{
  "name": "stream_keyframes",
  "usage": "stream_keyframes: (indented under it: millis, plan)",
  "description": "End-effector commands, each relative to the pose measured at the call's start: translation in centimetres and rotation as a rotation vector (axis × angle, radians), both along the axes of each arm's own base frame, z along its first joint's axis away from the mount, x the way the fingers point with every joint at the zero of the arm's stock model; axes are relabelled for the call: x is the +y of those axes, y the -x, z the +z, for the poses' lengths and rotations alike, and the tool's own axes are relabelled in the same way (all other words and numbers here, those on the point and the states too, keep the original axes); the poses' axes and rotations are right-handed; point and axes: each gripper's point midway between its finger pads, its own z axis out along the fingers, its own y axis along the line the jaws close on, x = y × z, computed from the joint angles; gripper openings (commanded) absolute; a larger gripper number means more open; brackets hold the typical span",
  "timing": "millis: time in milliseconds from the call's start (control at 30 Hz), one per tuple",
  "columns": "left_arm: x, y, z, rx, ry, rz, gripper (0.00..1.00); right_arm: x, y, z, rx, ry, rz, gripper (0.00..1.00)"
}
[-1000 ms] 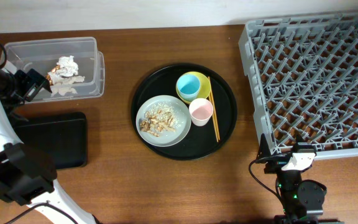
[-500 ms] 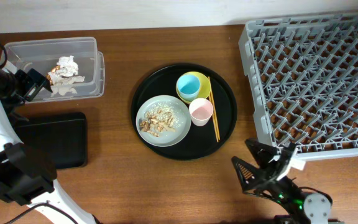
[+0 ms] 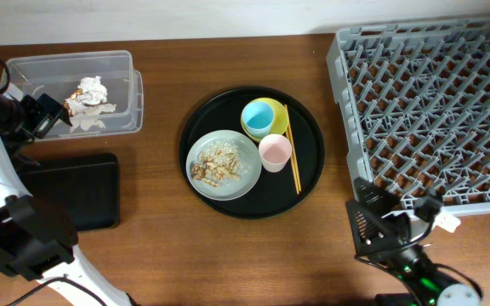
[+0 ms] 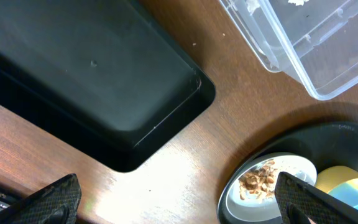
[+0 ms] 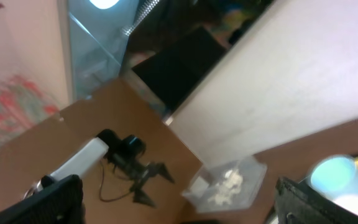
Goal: Sort waste into correct bins and load items into the dishwasher rack
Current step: 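Reach the right gripper over the pink cup on the tray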
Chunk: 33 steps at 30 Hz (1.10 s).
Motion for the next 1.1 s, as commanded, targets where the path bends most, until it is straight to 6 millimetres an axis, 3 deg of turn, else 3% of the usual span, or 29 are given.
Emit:
stream_keyframes:
  millis: [0,267,433,567,667,867,1067]
  plan:
    - [-0.2,0.4,1.2,-0.029,-0.006,0.009,0.99,-0.3,-0.4,3.5,-0.057,0.203,-0.092,0.98]
    - [-0.2,0.4,1.2,-0.029,-0.006,0.009,0.99,-1.3,-3.1,7.4,0.154,0.638,-0.137,0.98]
    - [-0.2,0.4,1.2,-0.029,-0.006,0.010,0.99,-2.1,-5.2,7.9,0.322,0.768,-0.103,0.98]
    - [-0.2,0.4,1.2,-0.029,-0.006,0.010,0.99,-1.0,-6.6,7.2,0.423,0.833,-0.021,0.98]
    - [-0.2,0.4,1.2,-0.029,-0.006,0.009,0.99,0.7,-8.0,5.2,0.484,0.943,0.000,0.98]
    - [-0.2,0.4,1.2,-0.029,-0.006,0.009,0.99,6.7,-11.7,-2.5,0.637,1.239,0.088,0.98]
    - [-0.2,0.4,1.2,-0.029,-0.006,0.009,0.99,11.1,-14.4,-6.5,0.822,1.434,0.231,0.98]
